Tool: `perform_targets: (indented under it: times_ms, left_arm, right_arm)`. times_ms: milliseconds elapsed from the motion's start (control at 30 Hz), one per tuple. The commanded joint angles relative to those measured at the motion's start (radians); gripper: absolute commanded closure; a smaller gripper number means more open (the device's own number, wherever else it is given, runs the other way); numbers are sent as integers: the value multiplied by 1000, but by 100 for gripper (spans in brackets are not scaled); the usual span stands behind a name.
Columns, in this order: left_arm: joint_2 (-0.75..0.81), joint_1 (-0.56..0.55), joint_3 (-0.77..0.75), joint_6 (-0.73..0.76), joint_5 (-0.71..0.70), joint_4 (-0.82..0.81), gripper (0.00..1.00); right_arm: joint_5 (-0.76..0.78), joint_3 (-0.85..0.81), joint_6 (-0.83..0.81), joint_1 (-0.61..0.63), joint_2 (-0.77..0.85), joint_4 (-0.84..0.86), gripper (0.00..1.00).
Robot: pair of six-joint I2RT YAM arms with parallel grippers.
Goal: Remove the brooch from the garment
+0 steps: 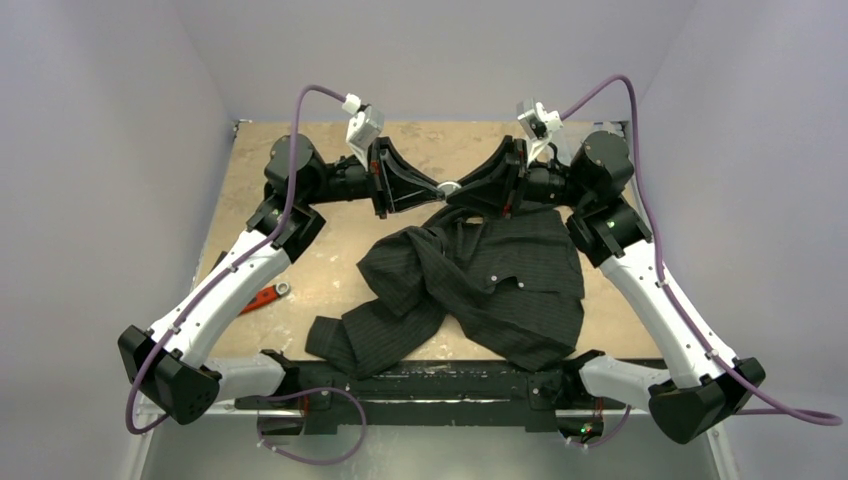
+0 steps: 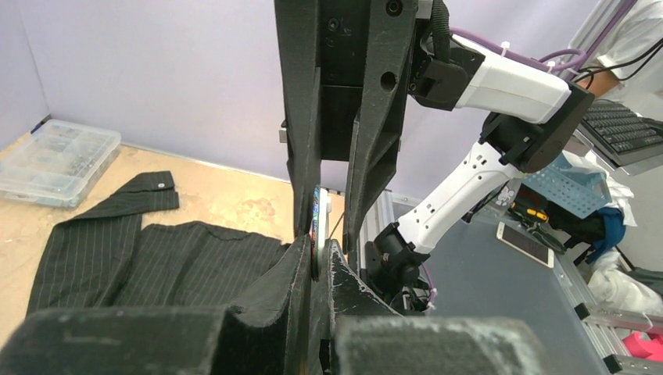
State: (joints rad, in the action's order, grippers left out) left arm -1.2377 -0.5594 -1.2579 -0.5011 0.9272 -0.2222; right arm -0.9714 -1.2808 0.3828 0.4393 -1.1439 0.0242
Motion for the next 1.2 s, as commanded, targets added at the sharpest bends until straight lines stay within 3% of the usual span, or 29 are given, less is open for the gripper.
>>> perform_targets:
  times_ms: [0,100,233,333,467,1167]
  left_arm:
    - [26,-2,8,-26,-3,-59,100]
    - [20,6,9,-68,-2,-93,100]
    - [7,14,5,-121,-4,-132,100]
    - [-8,25,-4,-173,0,-167,100]
    - [-21,26,-15,-195,16,-198,100]
    - [-32,53,31,-259,11,-255,100]
  right_arm:
    - [-13,-3,15,4,5,36,66]
    - [-27,15,30,3,16,53,54]
    - [-61,27,63,1,20,97,54]
    - [-61,27,84,0,19,117,47]
    - [-55,35,146,-7,13,195,56]
    - [-66,23,269,-37,-51,295,67]
